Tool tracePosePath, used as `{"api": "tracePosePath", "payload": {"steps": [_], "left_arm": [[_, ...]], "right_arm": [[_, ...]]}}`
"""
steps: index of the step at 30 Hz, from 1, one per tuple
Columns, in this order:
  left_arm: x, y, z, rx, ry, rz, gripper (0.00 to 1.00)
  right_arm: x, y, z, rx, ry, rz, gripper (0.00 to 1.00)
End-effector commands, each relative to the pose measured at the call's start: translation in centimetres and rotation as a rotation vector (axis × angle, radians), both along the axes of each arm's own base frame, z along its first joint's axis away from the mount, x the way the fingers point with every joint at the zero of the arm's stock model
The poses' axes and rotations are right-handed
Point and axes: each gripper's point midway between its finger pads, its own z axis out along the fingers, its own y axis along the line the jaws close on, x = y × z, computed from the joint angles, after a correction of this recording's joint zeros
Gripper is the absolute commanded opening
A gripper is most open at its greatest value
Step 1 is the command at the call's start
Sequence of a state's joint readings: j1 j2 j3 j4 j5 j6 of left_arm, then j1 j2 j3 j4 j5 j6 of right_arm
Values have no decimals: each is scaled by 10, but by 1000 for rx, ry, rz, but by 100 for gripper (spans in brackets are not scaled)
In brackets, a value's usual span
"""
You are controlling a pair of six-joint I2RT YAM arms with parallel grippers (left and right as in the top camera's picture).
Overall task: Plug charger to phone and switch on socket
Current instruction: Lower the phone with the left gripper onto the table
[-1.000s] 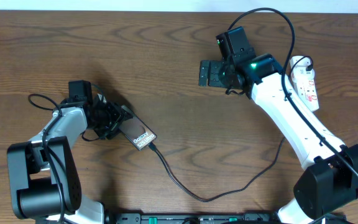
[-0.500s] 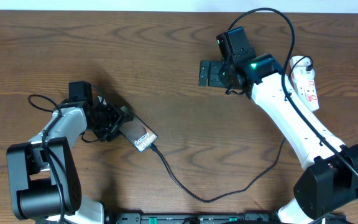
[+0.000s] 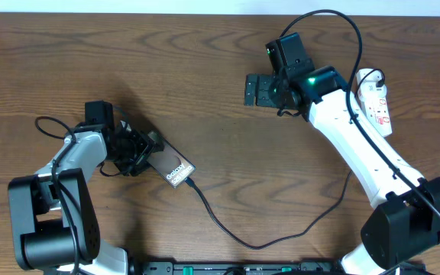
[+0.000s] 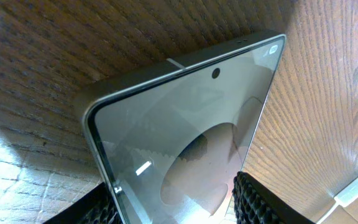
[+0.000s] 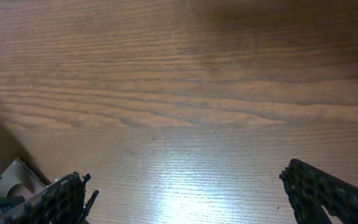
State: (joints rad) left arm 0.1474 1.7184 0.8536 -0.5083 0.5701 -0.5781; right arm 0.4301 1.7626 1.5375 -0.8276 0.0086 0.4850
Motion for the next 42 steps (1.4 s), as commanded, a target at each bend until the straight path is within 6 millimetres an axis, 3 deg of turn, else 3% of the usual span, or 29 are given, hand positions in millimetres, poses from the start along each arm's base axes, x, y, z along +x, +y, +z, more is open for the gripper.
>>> {"api": "tracePosePath", "payload": {"steps": [1, 29, 42], "left_arm": [[-49, 20, -45, 143, 203, 0, 56], [-55, 21, -44, 146, 213, -36, 57], [-65, 36, -39, 191, 268, -9, 67]], "right_arm": [[0, -1, 3, -13, -11, 3, 99], [0, -1, 3, -14, -11, 5, 99], [0, -1, 3, -15, -12, 7, 99]]}}
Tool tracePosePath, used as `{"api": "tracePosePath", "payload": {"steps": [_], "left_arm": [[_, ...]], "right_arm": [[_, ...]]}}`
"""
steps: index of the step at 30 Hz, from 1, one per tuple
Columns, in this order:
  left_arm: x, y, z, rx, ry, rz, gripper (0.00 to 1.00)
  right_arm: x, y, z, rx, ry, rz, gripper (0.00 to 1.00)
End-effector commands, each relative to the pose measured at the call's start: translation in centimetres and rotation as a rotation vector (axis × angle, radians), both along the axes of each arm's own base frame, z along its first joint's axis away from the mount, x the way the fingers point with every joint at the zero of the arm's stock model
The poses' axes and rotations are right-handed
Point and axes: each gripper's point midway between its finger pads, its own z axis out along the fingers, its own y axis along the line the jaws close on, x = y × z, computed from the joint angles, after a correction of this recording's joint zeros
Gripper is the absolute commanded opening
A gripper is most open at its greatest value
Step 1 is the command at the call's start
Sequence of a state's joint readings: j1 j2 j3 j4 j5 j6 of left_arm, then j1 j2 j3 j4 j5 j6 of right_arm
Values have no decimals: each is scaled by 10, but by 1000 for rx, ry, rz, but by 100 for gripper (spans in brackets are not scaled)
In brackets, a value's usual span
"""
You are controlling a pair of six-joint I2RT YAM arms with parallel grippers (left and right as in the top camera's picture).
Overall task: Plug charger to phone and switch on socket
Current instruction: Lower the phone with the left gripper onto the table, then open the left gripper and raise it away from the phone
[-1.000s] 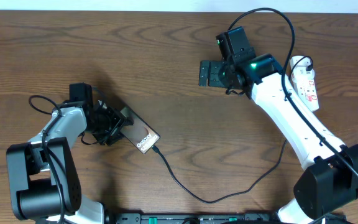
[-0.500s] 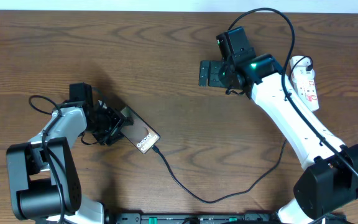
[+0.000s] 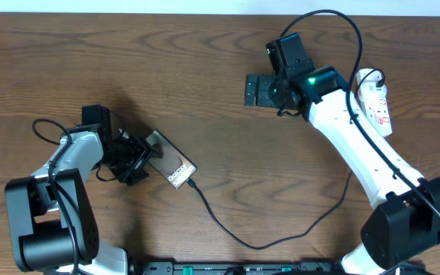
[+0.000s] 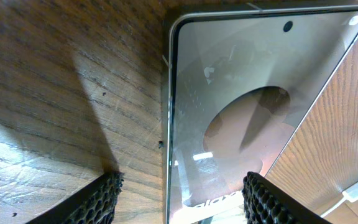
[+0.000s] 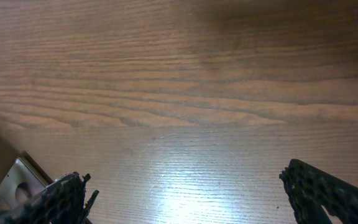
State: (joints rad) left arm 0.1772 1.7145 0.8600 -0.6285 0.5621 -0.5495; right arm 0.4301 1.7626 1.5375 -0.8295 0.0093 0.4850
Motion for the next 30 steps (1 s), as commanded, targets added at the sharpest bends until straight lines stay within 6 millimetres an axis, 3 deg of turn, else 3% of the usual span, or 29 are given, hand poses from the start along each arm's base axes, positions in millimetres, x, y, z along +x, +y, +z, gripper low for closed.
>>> {"api": "tracePosePath", "payload": {"steps": [1, 5, 9, 12, 18, 23, 26, 30], "left_arm": [[-42, 32, -38, 201, 168, -28, 66], [-34, 35, -27, 225, 112, -43, 68], [-14, 44, 4, 279, -11, -51, 68], [3, 52, 42, 340, -132, -105, 69], [27, 65, 136, 523, -308, -271, 73], [46, 39, 193, 565, -450, -406, 72], [53, 14, 211, 576, -545, -519, 73], [58, -18, 218, 626, -629, -670, 77]], "right_arm": [[0, 0, 3, -14, -13, 8, 99], [0, 0, 3, -14, -14, 7, 99], [0, 0, 3, -14, -14, 7, 99], [1, 0, 3, -14, -14, 8, 99], [4, 2, 6, -5, -32, 8, 99], [5, 2, 6, -4, -35, 8, 99], [5, 2, 6, -4, -35, 8, 99], [6, 3, 7, -1, -42, 8, 99]]}}
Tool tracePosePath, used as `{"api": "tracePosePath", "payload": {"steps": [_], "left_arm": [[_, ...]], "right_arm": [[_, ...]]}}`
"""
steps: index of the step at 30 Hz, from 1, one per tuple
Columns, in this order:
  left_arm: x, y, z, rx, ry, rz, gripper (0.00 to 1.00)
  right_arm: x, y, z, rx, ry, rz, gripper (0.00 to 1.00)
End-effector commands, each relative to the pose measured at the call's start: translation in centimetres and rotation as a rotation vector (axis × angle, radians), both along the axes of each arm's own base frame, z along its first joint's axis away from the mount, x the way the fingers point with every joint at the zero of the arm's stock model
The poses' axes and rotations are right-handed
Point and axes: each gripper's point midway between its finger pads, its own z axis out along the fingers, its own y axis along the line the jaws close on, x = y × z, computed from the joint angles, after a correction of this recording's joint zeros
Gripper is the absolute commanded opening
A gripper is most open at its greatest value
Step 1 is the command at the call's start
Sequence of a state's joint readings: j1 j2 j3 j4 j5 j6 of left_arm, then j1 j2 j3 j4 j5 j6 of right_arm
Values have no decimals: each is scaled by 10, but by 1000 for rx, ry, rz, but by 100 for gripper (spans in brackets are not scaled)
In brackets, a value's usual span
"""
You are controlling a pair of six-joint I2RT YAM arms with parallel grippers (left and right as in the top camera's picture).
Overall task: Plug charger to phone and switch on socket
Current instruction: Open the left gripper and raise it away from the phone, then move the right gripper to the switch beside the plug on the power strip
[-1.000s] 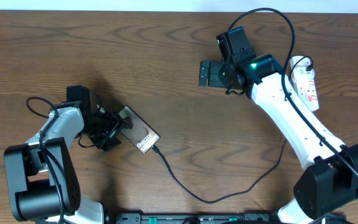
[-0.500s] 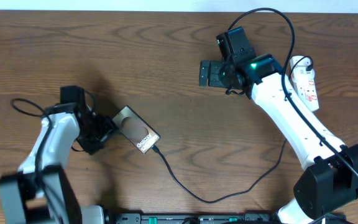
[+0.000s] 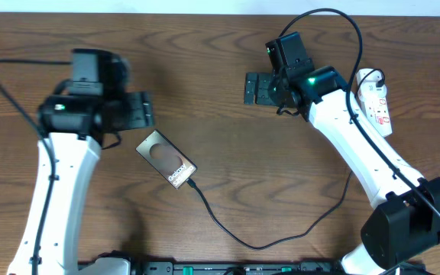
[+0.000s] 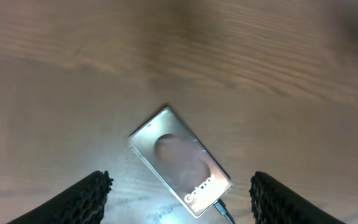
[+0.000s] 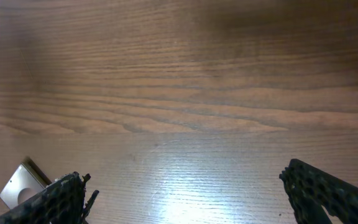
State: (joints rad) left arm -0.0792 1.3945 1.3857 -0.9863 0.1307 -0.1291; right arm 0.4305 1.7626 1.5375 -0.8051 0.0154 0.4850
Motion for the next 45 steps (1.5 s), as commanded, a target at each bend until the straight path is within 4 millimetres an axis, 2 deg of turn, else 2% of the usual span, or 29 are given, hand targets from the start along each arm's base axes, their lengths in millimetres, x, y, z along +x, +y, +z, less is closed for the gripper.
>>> {"api": "tracePosePath", "payload": {"steps": [1, 3, 4, 5, 9, 13, 15, 17, 21, 24, 28, 32, 36, 37, 39, 42, 45], "left_arm": [[0, -17, 8, 130, -50, -129, 78], [0, -21, 9, 182, -58, -142, 79], [-1, -23, 9, 196, -61, -149, 88], [-1, -24, 9, 203, -62, -153, 92], [-1, -26, 9, 206, -63, -158, 93], [-1, -26, 9, 205, -62, -158, 93], [-2, -27, 9, 203, -61, -160, 93], [-2, -27, 9, 203, -61, -160, 93], [-2, -27, 9, 203, -61, -160, 93], [-2, -27, 9, 203, -61, -160, 93], [-2, -27, 9, 203, -61, -160, 94], [-2, -27, 9, 203, -61, -160, 93], [-2, -27, 9, 203, -61, -160, 93], [-2, -27, 9, 203, -61, -160, 93], [-2, -27, 9, 203, -61, -160, 94], [-2, -27, 9, 203, -61, -160, 93], [-2, -27, 9, 203, -61, -160, 93]], "right_arm": [[1, 1, 4, -7, -18, 10, 99], [1, 1, 4, -8, -18, 9, 99], [2, 0, 4, -12, -20, 7, 99], [2, -1, 4, -16, -20, 4, 99], [-1, -1, 2, -17, -6, 8, 99], [-7, 9, 6, 35, 17, 68, 99], [-10, 18, 20, 99, 22, 159, 99], [-13, 19, 38, 158, 39, 202, 99], [-20, 0, 82, 220, 49, 271, 99], [-17, -37, 112, 193, 16, 252, 99], [-11, -101, 147, 161, -49, 154, 99], [-5, -173, 165, 133, -107, 7, 99], [-8, -242, 162, 106, -116, -135, 99], [-12, -268, 157, 97, -109, -188, 99], [-18, -297, 151, 84, -97, -253, 99], [-27, -334, 138, 76, -63, -347, 99], [-33, -357, 119, 67, -26, -364, 99]]}}
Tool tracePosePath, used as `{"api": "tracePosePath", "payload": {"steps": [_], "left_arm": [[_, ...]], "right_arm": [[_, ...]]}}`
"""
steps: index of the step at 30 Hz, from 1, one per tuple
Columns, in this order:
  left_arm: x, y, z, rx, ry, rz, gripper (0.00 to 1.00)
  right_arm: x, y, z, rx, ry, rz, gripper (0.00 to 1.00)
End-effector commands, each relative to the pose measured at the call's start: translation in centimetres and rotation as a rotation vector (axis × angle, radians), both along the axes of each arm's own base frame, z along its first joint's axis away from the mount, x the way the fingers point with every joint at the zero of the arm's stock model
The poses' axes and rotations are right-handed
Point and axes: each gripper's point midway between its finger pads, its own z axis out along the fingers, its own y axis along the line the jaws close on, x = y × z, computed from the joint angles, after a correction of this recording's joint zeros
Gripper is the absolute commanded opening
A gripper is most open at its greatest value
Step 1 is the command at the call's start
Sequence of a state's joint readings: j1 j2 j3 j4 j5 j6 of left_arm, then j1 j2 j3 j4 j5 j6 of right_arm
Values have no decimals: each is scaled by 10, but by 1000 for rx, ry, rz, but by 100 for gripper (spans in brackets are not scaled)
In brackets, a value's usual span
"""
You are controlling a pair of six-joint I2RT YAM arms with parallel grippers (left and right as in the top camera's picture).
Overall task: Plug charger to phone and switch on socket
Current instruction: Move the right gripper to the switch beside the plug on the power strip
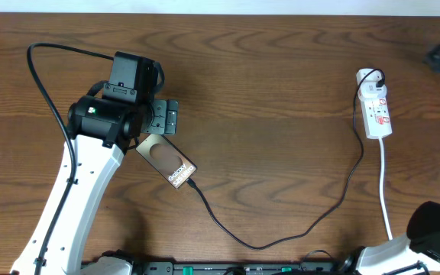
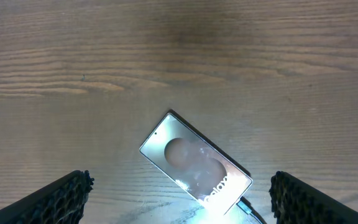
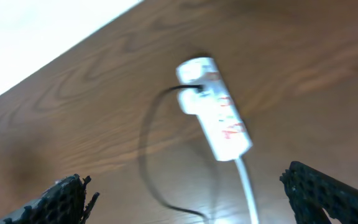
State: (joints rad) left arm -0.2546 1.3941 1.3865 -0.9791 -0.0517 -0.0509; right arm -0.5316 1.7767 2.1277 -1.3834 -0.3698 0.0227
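Observation:
The phone (image 1: 166, 161) lies flat on the brown table, screen up, and shows in the left wrist view as phone (image 2: 194, 160). A black charger cable (image 1: 281, 237) runs from the phone's lower end to the white socket strip (image 1: 374, 107). The plug (image 2: 247, 205) sits at the phone's edge. My left gripper (image 1: 160, 118) hangs open above the phone's upper end, and its wrist view shows the left gripper (image 2: 179, 190) holding nothing. My right gripper (image 3: 185, 186) is open high above the blurred socket strip (image 3: 216, 118).
The strip's white cord (image 1: 384, 191) runs down the right side towards the front edge. A dark part of the right arm pokes in at the far right edge. The left arm (image 1: 82, 191) crosses the left side of the table.
My right arm has left the middle back of the table and now stands at the far right, looking down on the socket strip. The left gripper has shifted right, closer over the phone.
My left gripper was low with its fingers around the phone's end, the cable plugged in. Then the fingers stood wider beside the flat phone. Then the left gripper was raised and open, and now the right arm has gone over to the socket strip.

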Motion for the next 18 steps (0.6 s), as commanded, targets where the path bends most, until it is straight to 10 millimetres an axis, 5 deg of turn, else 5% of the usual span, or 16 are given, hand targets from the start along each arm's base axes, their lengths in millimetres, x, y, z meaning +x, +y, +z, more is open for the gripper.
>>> {"api": "tracePosePath", "payload": {"steps": [1, 7, 18], "left_arm": [[1, 1, 7, 8, -22, -4, 94], [1, 1, 7, 7, -22, -5, 94], [1, 1, 7, 8, -22, -4, 94]], "right_arm": [[-4, -27, -35, -10, 73, 20, 99], [6, -42, -95, 19, 155, 103, 99], [27, -22, -201, 160, 290, 325, 99]]}}
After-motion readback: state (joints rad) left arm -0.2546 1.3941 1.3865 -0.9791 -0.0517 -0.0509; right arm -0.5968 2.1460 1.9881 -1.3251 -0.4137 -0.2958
